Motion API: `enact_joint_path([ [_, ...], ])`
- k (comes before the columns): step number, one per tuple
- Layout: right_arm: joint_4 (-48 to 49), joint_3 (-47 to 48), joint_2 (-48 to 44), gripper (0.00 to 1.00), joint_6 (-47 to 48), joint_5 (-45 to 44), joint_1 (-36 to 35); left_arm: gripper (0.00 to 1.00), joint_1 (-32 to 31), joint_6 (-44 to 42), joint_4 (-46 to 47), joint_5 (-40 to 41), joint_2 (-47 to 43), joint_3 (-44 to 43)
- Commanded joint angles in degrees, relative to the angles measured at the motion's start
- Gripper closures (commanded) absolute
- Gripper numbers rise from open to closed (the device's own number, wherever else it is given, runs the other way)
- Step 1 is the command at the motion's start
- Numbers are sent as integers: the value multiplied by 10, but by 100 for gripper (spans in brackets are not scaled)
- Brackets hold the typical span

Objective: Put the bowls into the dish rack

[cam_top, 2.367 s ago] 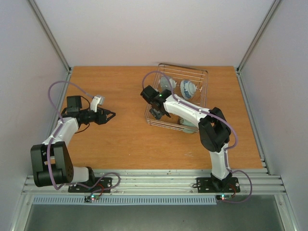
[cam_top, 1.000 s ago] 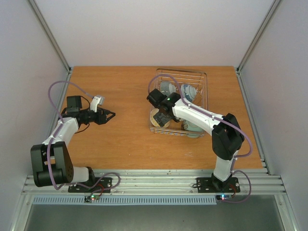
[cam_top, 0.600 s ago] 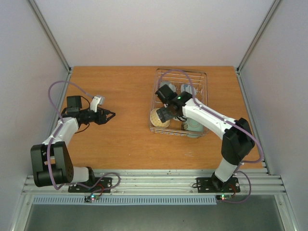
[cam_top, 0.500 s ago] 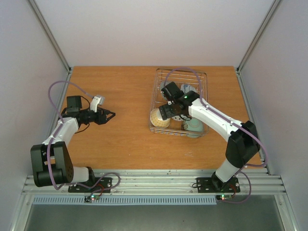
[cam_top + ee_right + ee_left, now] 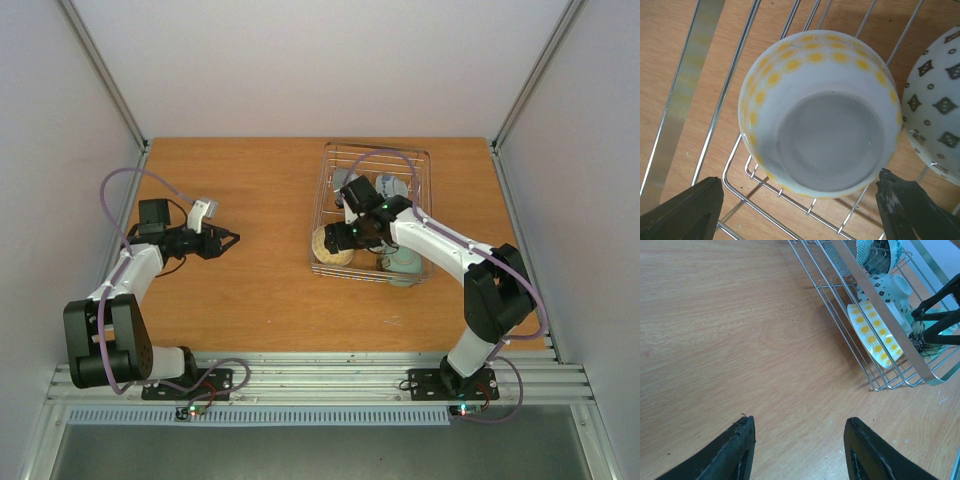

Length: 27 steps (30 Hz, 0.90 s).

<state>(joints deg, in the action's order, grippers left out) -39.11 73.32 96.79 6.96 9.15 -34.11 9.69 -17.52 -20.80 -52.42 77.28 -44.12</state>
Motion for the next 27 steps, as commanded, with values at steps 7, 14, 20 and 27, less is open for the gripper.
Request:
enact_joint_path([
  [7, 41, 1, 26, 17, -17, 16, 12, 51, 4, -12, 9, -1, -1, 0],
  [14, 57, -4, 37, 18, -18, 23, 20, 51, 4, -14, 10, 0, 1, 0],
  [20, 72, -5, 42, 19, -23, 28, 27, 51, 4, -13, 9, 0, 2, 1],
  [27, 88, -5, 46, 25, -26, 39, 32, 51, 4, -15, 8, -1, 3, 0],
])
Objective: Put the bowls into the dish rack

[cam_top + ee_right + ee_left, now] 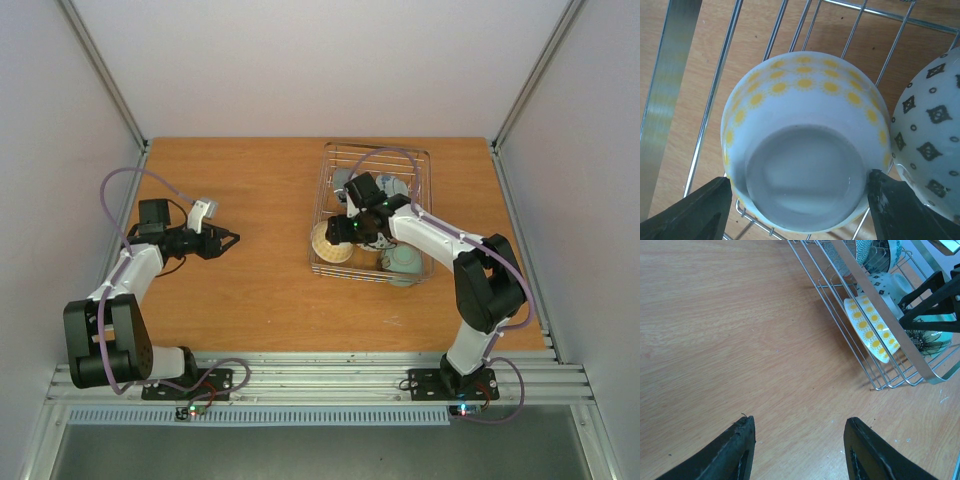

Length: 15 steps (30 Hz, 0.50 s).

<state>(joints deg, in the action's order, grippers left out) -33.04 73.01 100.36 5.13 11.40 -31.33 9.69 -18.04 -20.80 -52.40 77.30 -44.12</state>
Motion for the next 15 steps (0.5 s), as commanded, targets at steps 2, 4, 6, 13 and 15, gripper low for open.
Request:
enact_joint_path([
  [2, 29, -3, 10, 28, -8, 18, 4, 51, 4, -10, 8, -1, 2, 1],
  [4, 31, -3, 9, 31, -7, 18, 4, 51, 4, -11, 7, -1, 3, 1],
  [6, 31, -3, 8, 36, -6, 18, 4, 51, 4, -11, 8, -1, 3, 0],
  [13, 32, -4, 5, 60, 1, 17, 4, 51, 4, -10, 8, -2, 3, 0],
  [15, 29, -4, 3, 66, 4, 13, 4, 51, 4, -10, 7, -1, 2, 0],
])
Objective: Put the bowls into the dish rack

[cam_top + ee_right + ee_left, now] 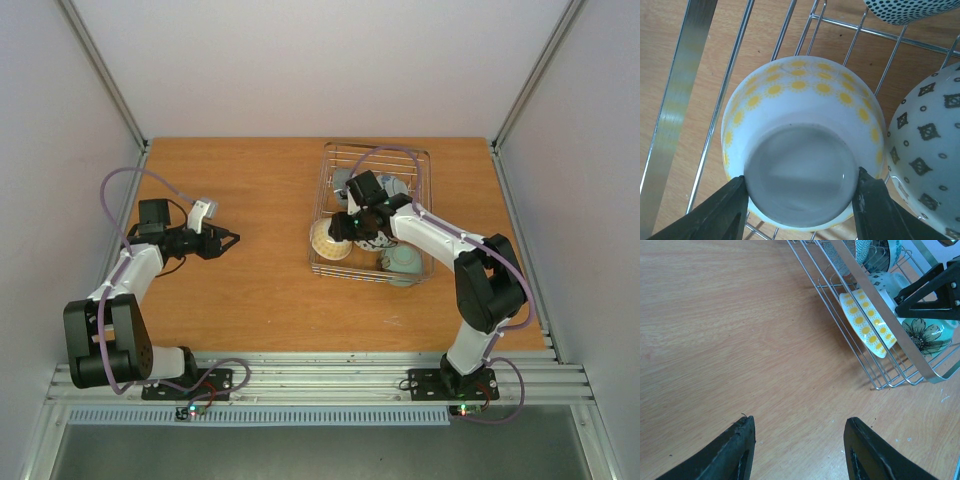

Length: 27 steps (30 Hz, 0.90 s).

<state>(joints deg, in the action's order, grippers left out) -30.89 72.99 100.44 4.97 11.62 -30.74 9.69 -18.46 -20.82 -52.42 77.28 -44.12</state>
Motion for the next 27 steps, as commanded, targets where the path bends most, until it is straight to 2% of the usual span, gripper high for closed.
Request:
enact_joint_path([
  [1, 5, -4, 0, 67, 6, 7, -2, 51, 4, -7, 7, -1, 2, 0],
  [7, -11, -10, -29, 73, 14, -6, -2, 51, 4, -7, 8, -1, 3, 0],
  [21, -46, -30, -89, 75, 22, -26, -5, 51, 4, -5, 7, -4, 7, -2],
  [25, -50, -30, -88, 71, 22, -26, -5, 51, 4, -5, 6, -3, 5, -3],
  [27, -46, -31, -88, 60, 20, -16, -5, 51, 4, -5, 5, -3, 3, -3],
])
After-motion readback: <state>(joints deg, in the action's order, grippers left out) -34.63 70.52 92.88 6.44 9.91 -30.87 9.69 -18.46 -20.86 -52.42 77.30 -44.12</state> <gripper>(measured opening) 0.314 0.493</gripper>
